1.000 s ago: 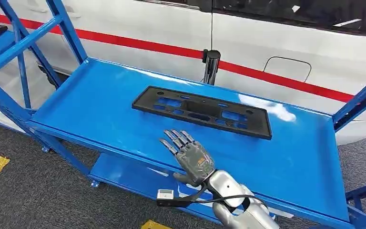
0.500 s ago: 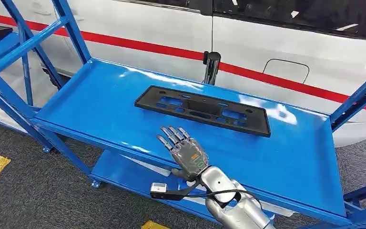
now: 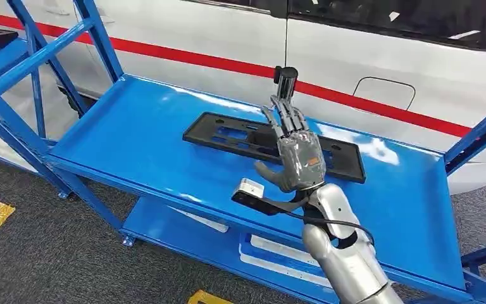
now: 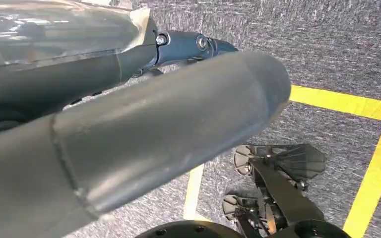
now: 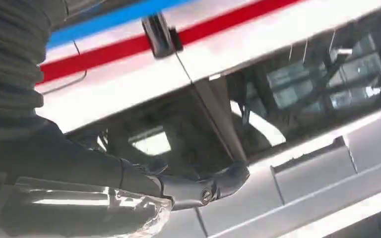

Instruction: Take the parts from the cabinet and place them on the table.

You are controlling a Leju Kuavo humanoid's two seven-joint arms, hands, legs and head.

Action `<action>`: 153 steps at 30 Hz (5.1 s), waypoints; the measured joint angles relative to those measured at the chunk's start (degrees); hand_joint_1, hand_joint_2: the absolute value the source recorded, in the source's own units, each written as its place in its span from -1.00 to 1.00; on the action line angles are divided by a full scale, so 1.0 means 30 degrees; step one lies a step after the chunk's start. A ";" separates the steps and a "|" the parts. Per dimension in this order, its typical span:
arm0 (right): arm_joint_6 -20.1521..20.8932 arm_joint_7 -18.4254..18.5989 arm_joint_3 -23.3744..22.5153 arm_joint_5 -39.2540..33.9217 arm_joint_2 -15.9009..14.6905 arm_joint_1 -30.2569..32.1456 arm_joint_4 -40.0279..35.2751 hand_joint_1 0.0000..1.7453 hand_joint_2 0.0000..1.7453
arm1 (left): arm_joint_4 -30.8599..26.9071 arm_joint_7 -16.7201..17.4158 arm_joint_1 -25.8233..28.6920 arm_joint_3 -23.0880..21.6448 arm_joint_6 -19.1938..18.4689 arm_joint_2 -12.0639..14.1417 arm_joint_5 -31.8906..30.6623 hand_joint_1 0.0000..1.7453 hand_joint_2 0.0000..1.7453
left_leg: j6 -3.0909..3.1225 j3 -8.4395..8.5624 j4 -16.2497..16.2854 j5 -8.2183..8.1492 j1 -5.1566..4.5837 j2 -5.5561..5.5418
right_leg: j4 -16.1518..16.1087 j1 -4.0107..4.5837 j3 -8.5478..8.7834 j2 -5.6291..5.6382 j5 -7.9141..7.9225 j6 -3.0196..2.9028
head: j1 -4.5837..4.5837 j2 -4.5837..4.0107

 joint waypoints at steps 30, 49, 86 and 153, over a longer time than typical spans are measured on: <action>0.2470 -0.0663 0.1434 -0.3788 0.0713 -0.3600 0.2036 -1.00 1.00 | 0.0000 0.0087 -0.0034 0.0910 0.0204 -0.0109 -0.0765 -1.00 -1.00 | -0.0052 -0.0023 -0.0004 -0.0088 0.0033 0.0000 | 0.0009 0.0013 -0.0013 0.0013 -0.0073 0.0039 | -0.0007 0.0000; 0.1581 0.0383 0.2753 -0.1723 0.3526 -0.4652 0.9461 -1.00 1.00 | 0.0000 0.0321 -0.0043 0.1435 -0.0066 -0.0160 -0.1356 -1.00 -1.00 | -0.0060 -0.0037 -0.0004 -0.0094 0.0041 0.0006 | 0.0011 0.0013 -0.0033 0.0019 -0.0084 0.0025 | 0.0000 0.0000; 0.0452 0.4969 -0.3506 0.6579 0.3417 -0.4893 1.3698 1.00 1.00 | 0.0000 -0.0882 -0.0610 0.1923 -0.0648 -0.0321 -0.3002 -1.00 -1.00 | -0.0058 -0.0042 0.0002 -0.0092 0.0041 0.0012 | 0.0008 0.0006 -0.0050 0.0021 -0.0077 0.0031 | 0.0000 0.0000; -0.0298 -0.1384 -0.1727 -0.7737 -0.1370 0.1143 -0.7000 1.00 1.00 | -0.0044 -0.1690 -0.1695 0.5180 -0.0328 -0.0831 -0.0401 -1.00 1.00 | -0.0656 -0.1007 0.0232 0.0879 0.0518 0.0019 | 0.1046 -0.0802 -0.0334 0.0207 -0.0515 0.0393 | -0.0058 0.0000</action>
